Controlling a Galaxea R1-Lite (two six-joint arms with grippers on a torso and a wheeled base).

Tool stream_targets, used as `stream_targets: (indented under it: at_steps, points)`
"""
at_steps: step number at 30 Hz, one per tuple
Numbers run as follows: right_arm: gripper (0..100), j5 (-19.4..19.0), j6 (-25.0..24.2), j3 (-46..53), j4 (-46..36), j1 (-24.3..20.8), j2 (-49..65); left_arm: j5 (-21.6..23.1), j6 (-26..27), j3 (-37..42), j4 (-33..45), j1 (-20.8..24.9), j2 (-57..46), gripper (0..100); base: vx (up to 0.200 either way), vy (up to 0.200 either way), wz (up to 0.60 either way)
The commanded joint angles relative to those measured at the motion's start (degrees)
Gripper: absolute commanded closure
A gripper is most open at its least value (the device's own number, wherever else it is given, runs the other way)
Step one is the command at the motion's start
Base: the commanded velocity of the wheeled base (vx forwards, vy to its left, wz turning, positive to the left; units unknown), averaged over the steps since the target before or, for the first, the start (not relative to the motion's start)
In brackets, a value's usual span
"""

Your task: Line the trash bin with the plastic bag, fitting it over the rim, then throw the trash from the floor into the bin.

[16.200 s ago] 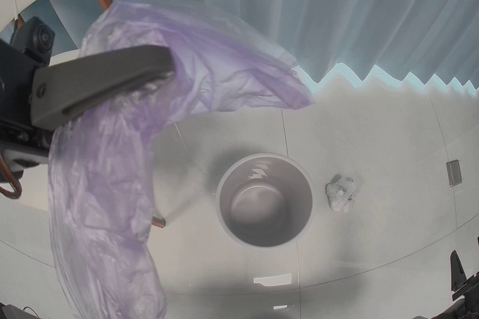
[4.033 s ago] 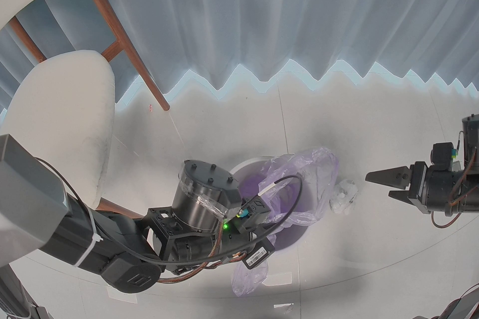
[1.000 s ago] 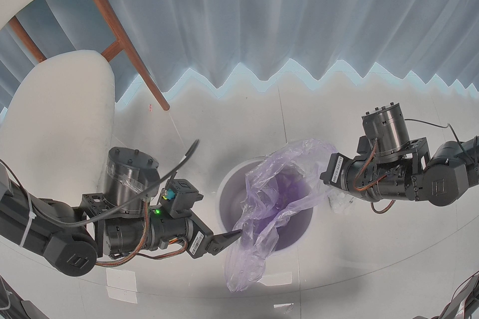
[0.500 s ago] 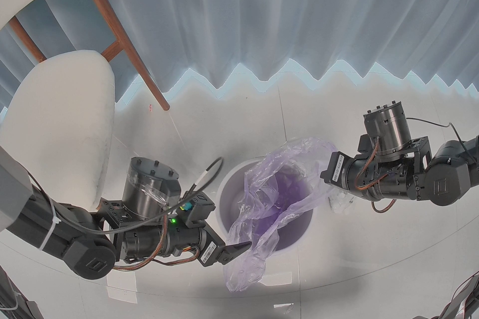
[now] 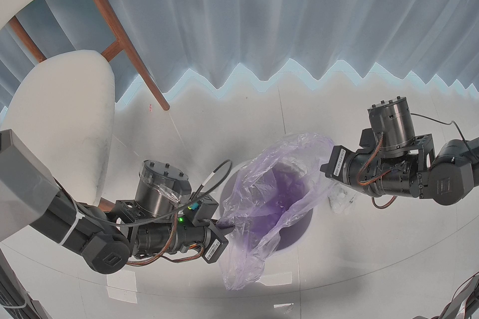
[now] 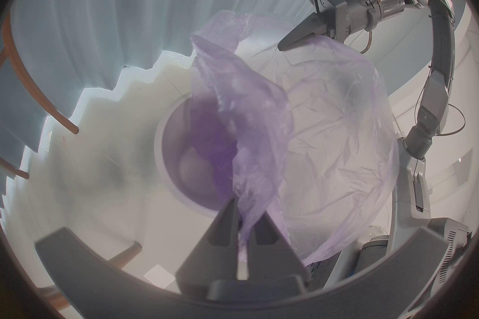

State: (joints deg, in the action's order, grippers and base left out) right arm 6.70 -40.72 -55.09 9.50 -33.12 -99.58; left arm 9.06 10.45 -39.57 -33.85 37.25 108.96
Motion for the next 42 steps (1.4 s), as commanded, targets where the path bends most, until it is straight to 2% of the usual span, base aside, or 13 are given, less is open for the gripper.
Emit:
stream_targets:
  at_steps: [1,5,7,9,11,12,14,15,21,31,36,42]
  points:
    - [100,0.0,0.9,0.1,-0.4,0.0,1.9,1.8,0.1,0.5,-0.1,-1.7,0.0,100,0.0,0.0,0.0]
    - [100,0.0,3.9,1.0,0.0,0.1,2.5,5.4,1.4,0.2,0.4,-5.3,-1.9,100,0.0,0.0,0.0]
    - [100,0.0,5.8,1.5,0.0,0.1,2.6,6.1,0.0,0.5,0.6,-5.9,-2.6,100,0.0,0.0,0.0]
    - [100,-0.4,8.7,2.7,0.1,0.1,2.8,6.9,-5.6,1.5,2.7,-6.3,-6.0,100,0.0,0.0,0.0]
    - [100,-0.4,8.9,2.8,0.1,0.1,2.8,6.9,-5.9,1.4,2.8,-6.2,-6.2,100,0.0,0.0,0.0]
    - [100,-0.8,10.8,3.2,0.1,0.0,2.7,6.9,-11.8,0.1,2.7,-5.4,-6.9,100,0.0,0.0,0.0]
    - [100,-1.3,11.5,3.2,0.1,0.0,2.8,6.9,-16.2,-0.5,2.6,-4.5,-7.4,100,0.0,0.0,0.0]
    - [100,-1.6,11.7,3.2,0.2,0.0,2.8,6.9,-20.0,-0.6,1.9,-3.8,-8.1,100,0.0,0.0,0.0]
    - [100,-2.4,11.9,3.3,0.0,0.3,2.7,6.6,-32.2,2.1,-2.6,-1.1,-11.2,100,0.0,0.0,0.0]
    - [100,-5.1,13.8,3.3,0.2,3.9,2.2,6.5,-32.9,12.3,-13.7,-1.5,-12.9,100,0.0,0.0,0.0]
    - [100,-6.1,14.3,3.8,0.2,5.3,2.3,9.1,-33.0,11.4,-12.8,-2.2,-13.1,100,0.0,0.0,0.0]
    - [100,-6.3,14.4,3.7,0.2,5.3,2.2,8.7,-33.0,9.3,-12.9,-2.3,-11.8,100,0.2,0.0,0.0]
